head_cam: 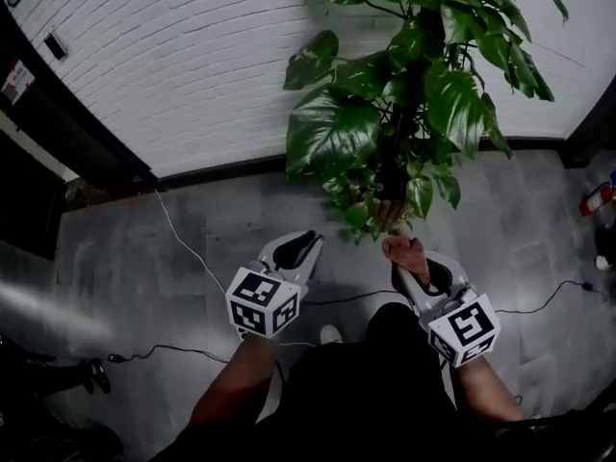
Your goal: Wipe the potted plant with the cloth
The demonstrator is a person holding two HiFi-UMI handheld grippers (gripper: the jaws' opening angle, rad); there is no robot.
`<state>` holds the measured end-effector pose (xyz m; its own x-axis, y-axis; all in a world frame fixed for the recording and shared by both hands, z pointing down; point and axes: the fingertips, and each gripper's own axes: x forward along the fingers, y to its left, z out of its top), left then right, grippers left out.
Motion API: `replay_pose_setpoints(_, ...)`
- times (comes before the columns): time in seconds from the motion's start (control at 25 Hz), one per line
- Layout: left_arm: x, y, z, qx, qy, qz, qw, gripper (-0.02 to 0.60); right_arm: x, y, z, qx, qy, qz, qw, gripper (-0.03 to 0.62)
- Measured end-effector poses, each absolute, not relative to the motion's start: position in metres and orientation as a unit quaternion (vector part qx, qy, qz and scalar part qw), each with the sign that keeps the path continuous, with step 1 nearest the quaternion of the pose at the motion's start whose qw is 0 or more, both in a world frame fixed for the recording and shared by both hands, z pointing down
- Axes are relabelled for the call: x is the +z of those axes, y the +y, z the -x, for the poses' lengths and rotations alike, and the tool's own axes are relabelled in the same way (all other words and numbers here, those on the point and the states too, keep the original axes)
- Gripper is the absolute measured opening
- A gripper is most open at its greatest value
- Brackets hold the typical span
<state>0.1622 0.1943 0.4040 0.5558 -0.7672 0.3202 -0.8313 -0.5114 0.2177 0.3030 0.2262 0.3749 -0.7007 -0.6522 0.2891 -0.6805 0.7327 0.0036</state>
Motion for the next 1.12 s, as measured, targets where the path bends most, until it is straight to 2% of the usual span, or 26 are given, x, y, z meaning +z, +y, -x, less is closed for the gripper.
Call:
replay_pose_setpoints(0.24, 0.421, 0.138, -0.147, 0.033, -0.444, -0.864, 0.236, 0.114, 0.375, 0.175, -0.284, 0.032, -0.919, -0.365, 0.143, 0.069)
replay_pose_setpoints(0.44, 0.463, 0.077, -0.142, -0.015, -0.436, -0.838, 0.328, 0.168, 0.382, 0.120, -0.274, 0.033, -0.926, -0.355, 0.127, 0.069)
replay_pose_setpoints(0.68, 0.525, 0.018, -0.134, 0.038, -0.471, -0.822, 0.319, 0.232, 0.395, 0.060, -0.261, 0.043, -0.937, -0.326, 0.119, 0.069)
replay_pose_setpoints(0.8, 0.541, -0.004, -0.130, 0.026, -0.479, -0.813, 0.329, 0.298, 0.402, 0.042, -0.251, 0.037, -0.944, -0.304, 0.126, 0.069)
replay_pose_setpoints(1.12, 0.534, -0.042, -0.138, 0.017, -0.465, -0.826, 0.319, 0.336, 0.411, 0.008, -0.248, 0.046, -0.942, -0.301, 0.140, 0.069)
